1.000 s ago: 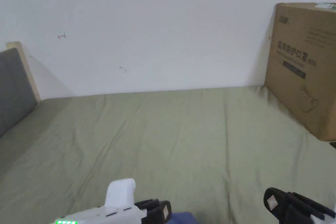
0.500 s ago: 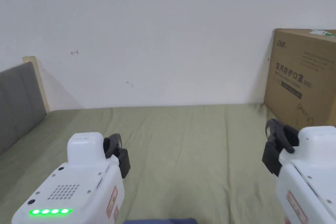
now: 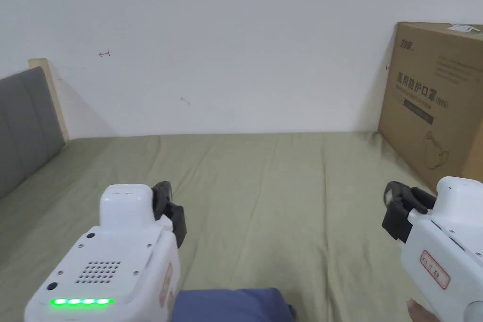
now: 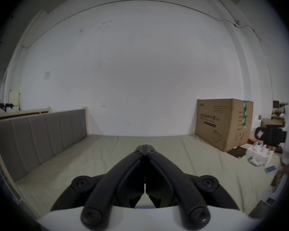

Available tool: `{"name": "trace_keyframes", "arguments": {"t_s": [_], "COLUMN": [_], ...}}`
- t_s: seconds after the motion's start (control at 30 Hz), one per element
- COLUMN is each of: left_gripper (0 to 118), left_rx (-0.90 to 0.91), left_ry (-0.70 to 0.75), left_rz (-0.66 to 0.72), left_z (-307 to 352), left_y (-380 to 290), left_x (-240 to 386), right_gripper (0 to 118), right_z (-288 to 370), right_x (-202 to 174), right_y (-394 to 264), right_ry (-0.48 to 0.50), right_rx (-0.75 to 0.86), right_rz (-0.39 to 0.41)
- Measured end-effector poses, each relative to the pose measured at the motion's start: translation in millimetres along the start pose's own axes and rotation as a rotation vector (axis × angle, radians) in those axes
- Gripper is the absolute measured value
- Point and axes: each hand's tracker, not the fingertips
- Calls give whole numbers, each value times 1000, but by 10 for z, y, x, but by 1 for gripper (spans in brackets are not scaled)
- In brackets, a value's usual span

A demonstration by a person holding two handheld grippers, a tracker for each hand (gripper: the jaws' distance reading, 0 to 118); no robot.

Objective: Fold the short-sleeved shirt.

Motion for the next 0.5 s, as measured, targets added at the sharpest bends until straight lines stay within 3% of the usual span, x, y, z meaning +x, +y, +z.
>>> {"name": "trace_keyframes", "arguments": {"t_s": [0.1,0.17,0.27,0.4,0.5], "left_gripper": [0,0,0,0,0], "left_rx": [-80,-125,-194,-282,-386], "left_ry": [29,78,123,124,24], "left_rz": [66,94,139,244,417], "left_z": [109,182,241,222,59], "left_y": [-169,-329,-585,-907,-1184], "left_x": [-318,-520,-802,-1103,-1352], "right_gripper": [0,0,0,0,0], "right_z": [-259,-527,-913,-1212,-1322], "right_x": [-2,-47,-201,-270,-190], "right_y": [-264,-590,-1179,-1835,-2125], "right_ry": [191,262,251,164,131], "right_rx": [-254,-481,-790,-973,-1070], "right_rz": [-162,-213,-136,21,3]}}
